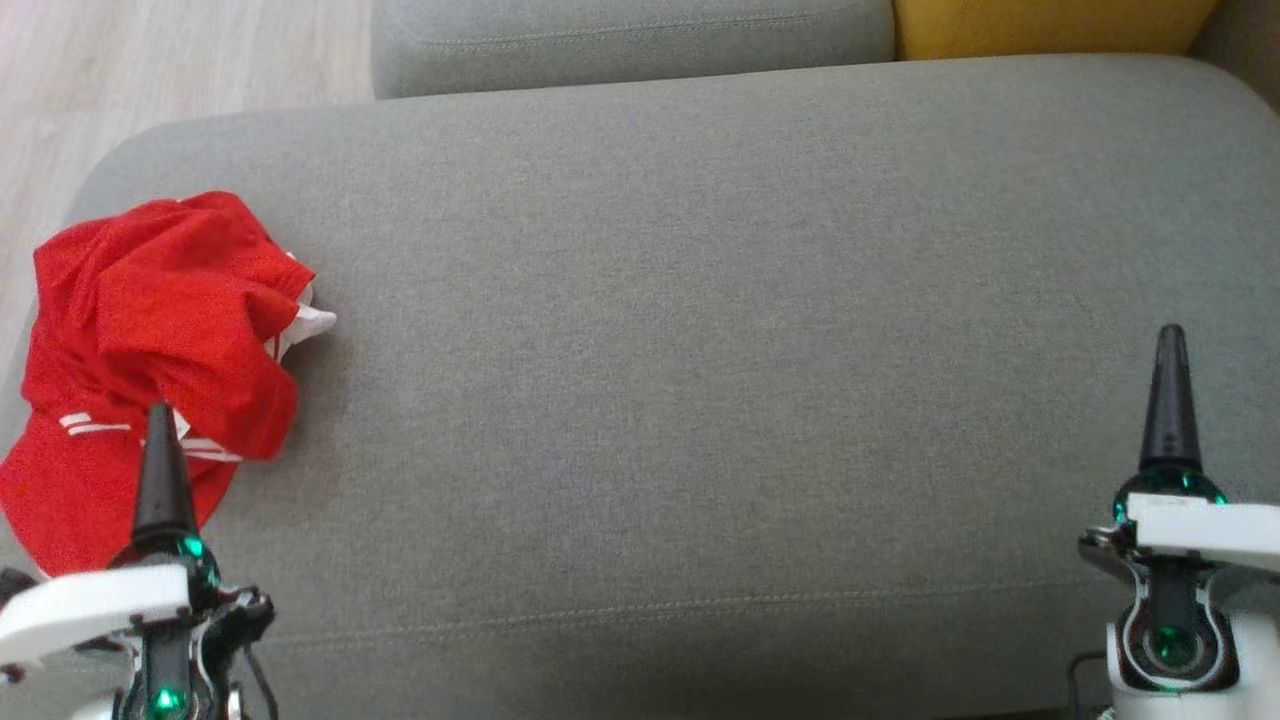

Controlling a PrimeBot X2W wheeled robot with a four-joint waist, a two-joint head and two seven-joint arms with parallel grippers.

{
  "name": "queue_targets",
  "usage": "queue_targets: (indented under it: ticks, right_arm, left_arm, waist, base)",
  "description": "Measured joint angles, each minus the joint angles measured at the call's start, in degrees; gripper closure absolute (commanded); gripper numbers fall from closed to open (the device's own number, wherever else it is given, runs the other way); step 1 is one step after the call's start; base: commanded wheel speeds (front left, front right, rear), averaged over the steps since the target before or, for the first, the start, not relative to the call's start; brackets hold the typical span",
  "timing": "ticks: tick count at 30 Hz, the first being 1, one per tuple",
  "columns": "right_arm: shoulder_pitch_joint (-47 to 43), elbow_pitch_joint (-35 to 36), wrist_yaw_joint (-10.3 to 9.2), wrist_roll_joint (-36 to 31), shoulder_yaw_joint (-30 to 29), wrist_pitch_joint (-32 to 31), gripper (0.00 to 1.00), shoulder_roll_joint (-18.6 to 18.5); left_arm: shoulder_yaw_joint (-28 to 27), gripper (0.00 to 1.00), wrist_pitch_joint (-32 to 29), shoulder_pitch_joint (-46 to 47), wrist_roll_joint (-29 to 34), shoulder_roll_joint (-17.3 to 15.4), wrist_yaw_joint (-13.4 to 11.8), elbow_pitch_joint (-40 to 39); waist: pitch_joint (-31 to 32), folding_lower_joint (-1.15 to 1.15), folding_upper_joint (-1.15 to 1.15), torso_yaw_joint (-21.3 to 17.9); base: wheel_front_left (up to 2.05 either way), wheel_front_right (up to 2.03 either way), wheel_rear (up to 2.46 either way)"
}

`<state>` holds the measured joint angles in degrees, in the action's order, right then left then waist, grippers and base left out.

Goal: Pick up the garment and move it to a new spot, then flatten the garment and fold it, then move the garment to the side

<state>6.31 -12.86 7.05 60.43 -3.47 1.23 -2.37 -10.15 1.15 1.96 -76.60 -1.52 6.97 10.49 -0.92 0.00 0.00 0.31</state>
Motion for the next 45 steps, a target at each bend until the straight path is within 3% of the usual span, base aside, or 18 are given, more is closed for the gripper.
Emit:
queue_targets:
  ticks: [11,24,29,35,45]
  right_arm:
    - [2.4,3.3,0.00,-14.6,3.8,1.8,0.00,-0.2]
    - [3.9,5.1,0.00,-28.9,8.2,4.0,0.00,-0.7]
    - [3.9,4.2,0.00,-33.7,9.5,4.7,0.00,-0.9]
    - [3.9,2.3,0.00,-40.8,10.4,5.8,0.00,-0.9]
    - [3.9,1.8,0.00,-50.5,11.0,7.4,0.00,-0.8]
  left_arm:
    - [2.7,0.00,1.8,0.7,14.0,0.0,-1.9,-8.2]
    - [12.2,0.00,4.1,0.7,36.7,-0.3,-6.2,-13.9]
    - [17.4,0.00,4.9,0.7,43.3,-3.4,-9.8,-14.0]
    - [24.7,0.00,5.7,0.8,49.2,-7.8,-16.2,-12.9]
    - [34.2,0.00,7.3,3.3,55.2,-13.1,-25.8,-10.6]
  waist:
    - [-0.8,0.00,0.00,0.1]
    - [-1.5,0.00,0.00,-0.2]
    - [-1.4,0.00,0.00,-0.5]
    - [-1.2,0.00,0.00,-1.0]
    - [-1.0,0.00,0.00,-1.4]
  base:
    - [0.00,0.00,0.00]
    - [0.00,0.00,0.00]
    - [0.00,0.00,0.00]
    - [0.00,0.00,0.00]
    - [0.00,0.00,0.00]
